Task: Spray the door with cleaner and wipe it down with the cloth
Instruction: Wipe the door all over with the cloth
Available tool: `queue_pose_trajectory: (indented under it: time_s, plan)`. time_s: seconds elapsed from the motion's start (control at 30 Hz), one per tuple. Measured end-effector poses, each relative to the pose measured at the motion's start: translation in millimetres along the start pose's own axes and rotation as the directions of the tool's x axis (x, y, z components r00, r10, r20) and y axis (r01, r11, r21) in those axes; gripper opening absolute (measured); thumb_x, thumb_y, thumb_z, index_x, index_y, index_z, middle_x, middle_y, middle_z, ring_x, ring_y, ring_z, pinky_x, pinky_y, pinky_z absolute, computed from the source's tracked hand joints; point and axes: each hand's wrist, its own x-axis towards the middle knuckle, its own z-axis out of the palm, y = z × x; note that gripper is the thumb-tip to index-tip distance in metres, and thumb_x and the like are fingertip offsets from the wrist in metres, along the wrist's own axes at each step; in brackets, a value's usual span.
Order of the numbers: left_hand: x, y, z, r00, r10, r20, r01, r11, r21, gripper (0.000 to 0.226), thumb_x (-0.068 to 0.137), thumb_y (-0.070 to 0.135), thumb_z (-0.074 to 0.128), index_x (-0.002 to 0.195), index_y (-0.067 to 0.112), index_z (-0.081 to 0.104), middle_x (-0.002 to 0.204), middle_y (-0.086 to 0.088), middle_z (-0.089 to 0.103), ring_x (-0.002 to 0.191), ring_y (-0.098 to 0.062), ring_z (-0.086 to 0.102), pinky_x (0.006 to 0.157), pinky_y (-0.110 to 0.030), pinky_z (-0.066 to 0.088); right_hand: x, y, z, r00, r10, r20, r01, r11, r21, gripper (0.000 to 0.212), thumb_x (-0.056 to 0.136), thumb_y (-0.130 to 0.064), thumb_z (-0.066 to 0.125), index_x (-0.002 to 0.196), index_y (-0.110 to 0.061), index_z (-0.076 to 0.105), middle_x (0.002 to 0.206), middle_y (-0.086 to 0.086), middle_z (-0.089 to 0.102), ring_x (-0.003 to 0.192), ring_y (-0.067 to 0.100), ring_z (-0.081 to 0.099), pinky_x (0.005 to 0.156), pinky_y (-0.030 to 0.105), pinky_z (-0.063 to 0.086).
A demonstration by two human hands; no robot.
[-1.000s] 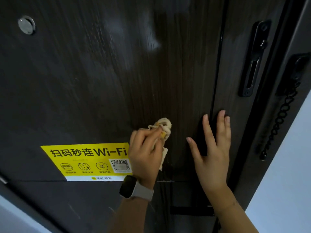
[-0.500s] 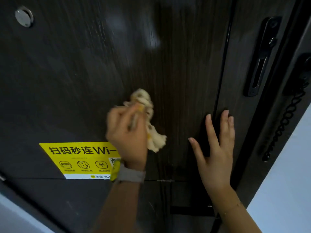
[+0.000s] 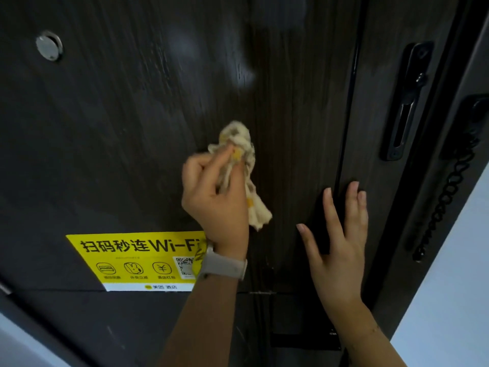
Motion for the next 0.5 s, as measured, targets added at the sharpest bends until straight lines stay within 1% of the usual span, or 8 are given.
queue_pose_trajectory:
  time_s: [0.07, 0.13, 0.17, 0.2, 0.27, 0.3, 0.4, 0.5]
  plan:
    - [-41, -11, -15, 0.996, -0.027, 0.082, 0.024, 0.999, 0.039, 0.027, 0.080, 0.007, 0.070, 0.106, 0.013, 0.069, 0.089, 0.001, 0.056, 0.083, -0.007, 0.054, 0.076, -0.017, 0.048, -1, 0, -2, 1.000, 0.001, -0.001, -0.001, 1.000, -0.005, 0.067, 0.089, -0.029, 0.061, 0.149, -0.018, 0.032, 0.162, 0.000, 0.006, 0.150, 0.024, 0.005, 0.120, 0.021, 0.003]
    - [-77, -14, -31, 0.981, -0.143, 0.131, 0.140, 0.990, 0.033, 0.026, 0.080, 0.011, 0.068, 0.106, 0.015, 0.068, 0.089, 0.001, 0.059, 0.083, -0.007, 0.058, 0.073, -0.026, 0.053, -1, 0, -5, 1.000, -0.004, 0.002, 0.004, 1.000, -0.005, 0.066, 0.090, -0.028, 0.063, 0.149, -0.017, 0.033, 0.162, 0.003, 0.009, 0.150, 0.025, 0.006, 0.120, 0.021, 0.004]
    - [-82, -15, -32, 0.975, -0.171, 0.138, 0.170, 0.985, 0.025, 0.026, 0.080, 0.010, 0.069, 0.105, 0.014, 0.068, 0.089, 0.000, 0.059, 0.084, -0.003, 0.058, 0.073, -0.026, 0.053, -1, 1, -5, 1.000, -0.006, 0.006, 0.006, 1.000, -0.006, 0.066, 0.091, -0.026, 0.065, 0.148, -0.017, 0.035, 0.161, 0.004, 0.010, 0.150, 0.025, 0.007, 0.120, 0.022, 0.004]
    - [-78, -13, -29, 0.976, -0.172, 0.134, 0.171, 0.985, 0.024, 0.026, 0.079, 0.006, 0.072, 0.104, 0.012, 0.069, 0.089, 0.000, 0.058, 0.086, 0.003, 0.057, 0.073, -0.020, 0.052, 0, 0, -6, 1.000, -0.003, 0.011, 0.003, 1.000, -0.006, 0.066, 0.091, -0.024, 0.067, 0.148, -0.016, 0.035, 0.161, 0.004, 0.011, 0.150, 0.025, 0.007, 0.120, 0.022, 0.005]
    - [-42, -3, -16, 0.985, -0.139, 0.102, 0.139, 0.990, 0.008, 0.025, 0.076, -0.002, 0.076, 0.100, 0.006, 0.073, 0.087, -0.001, 0.056, 0.084, 0.010, 0.053, 0.075, -0.008, 0.044, 0, -2, -6, 1.000, 0.008, 0.013, -0.008, 1.000, 0.005, 0.068, 0.089, -0.022, 0.068, 0.148, -0.016, 0.035, 0.161, 0.004, 0.011, 0.150, 0.025, 0.007, 0.120, 0.022, 0.004]
    - [-19, 3, -8, 0.991, -0.111, 0.069, 0.111, 0.994, -0.003, 0.022, 0.076, -0.003, 0.076, 0.097, 0.003, 0.074, 0.086, -0.001, 0.055, 0.083, 0.011, 0.053, 0.075, -0.007, 0.042, 1, -4, -6, 1.000, 0.013, 0.010, -0.013, 1.000, 0.011, 0.068, 0.088, -0.022, 0.068, 0.148, -0.017, 0.035, 0.161, 0.004, 0.011, 0.150, 0.025, 0.007, 0.120, 0.021, 0.004]
    - [14, 12, 3, 0.997, -0.071, 0.027, 0.072, 0.997, -0.031, 0.018, 0.077, 0.000, 0.077, 0.095, 0.002, 0.075, 0.086, -0.002, 0.056, 0.080, 0.007, 0.053, 0.076, -0.011, 0.044, 0, -6, -5, 1.000, 0.017, 0.009, -0.017, 1.000, 0.015, 0.070, 0.088, -0.021, 0.068, 0.148, -0.017, 0.034, 0.161, 0.004, 0.011, 0.150, 0.025, 0.006, 0.120, 0.021, 0.003]
    - [-27, 1, -14, 0.987, -0.143, 0.069, 0.140, 0.989, 0.048, 0.023, 0.077, -0.003, 0.076, 0.099, 0.003, 0.075, 0.086, -0.001, 0.056, 0.082, 0.003, 0.053, 0.078, -0.008, 0.042, 0, -5, -5, 1.000, 0.011, 0.005, -0.011, 1.000, 0.011, 0.071, 0.088, -0.021, 0.069, 0.149, -0.018, 0.033, 0.162, 0.003, 0.009, 0.150, 0.025, 0.007, 0.121, 0.022, 0.004]
